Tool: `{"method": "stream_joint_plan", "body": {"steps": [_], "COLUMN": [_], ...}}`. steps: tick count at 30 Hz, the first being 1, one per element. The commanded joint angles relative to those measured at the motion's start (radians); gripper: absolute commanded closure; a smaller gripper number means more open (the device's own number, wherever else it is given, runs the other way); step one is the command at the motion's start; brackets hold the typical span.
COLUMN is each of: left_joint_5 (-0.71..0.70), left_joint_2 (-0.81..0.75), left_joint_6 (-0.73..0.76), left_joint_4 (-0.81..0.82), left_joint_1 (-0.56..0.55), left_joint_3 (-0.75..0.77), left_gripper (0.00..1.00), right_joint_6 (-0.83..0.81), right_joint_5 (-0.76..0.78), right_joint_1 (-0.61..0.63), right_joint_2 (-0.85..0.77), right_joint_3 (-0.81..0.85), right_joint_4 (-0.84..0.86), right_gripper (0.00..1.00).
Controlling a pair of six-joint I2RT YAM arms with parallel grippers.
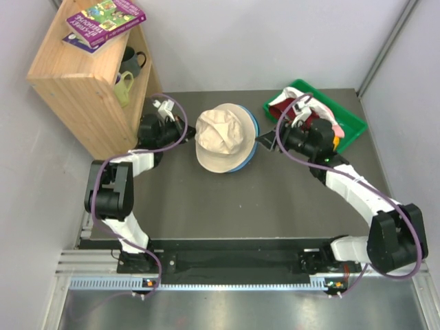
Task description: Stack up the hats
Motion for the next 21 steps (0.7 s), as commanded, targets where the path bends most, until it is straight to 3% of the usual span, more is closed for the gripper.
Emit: {"method": "stream_joint_plan", "body": {"steps": [1,7,11,21], "left_joint_5": [0.085,0.122,0.140,0.143], "left_joint_2": [0.022,0.045,0.058,0.087], "left_joint_6": [0.071,0.078,0.077,0.083], "left_joint_4": [0.003,0.017,0.021,0.023], "left_joint_1": [0.001,0.001,0.001,-0.008], "left_joint_3": [0.041,0.073,0.096,0.121], "left_gripper": [1.00,1.00,1.00,1.00], "right_joint_6": [-0.041,-0.053,-0.044,-0.014], "right_joint_5": [-0.160,-0.237,-0.270,-0.324], "right_joint_1": [-0.066,-0.083,-0.084,-0.083], "right_joint_2": [0.055,0.253,0.388,0.515], "right_joint_3": [0.124,0.279,0.370,0.437], "right_joint_4": [0.129,0.217,0.266,0.328], "right_gripper": [0.36,0.32,0.35,0.40]}}
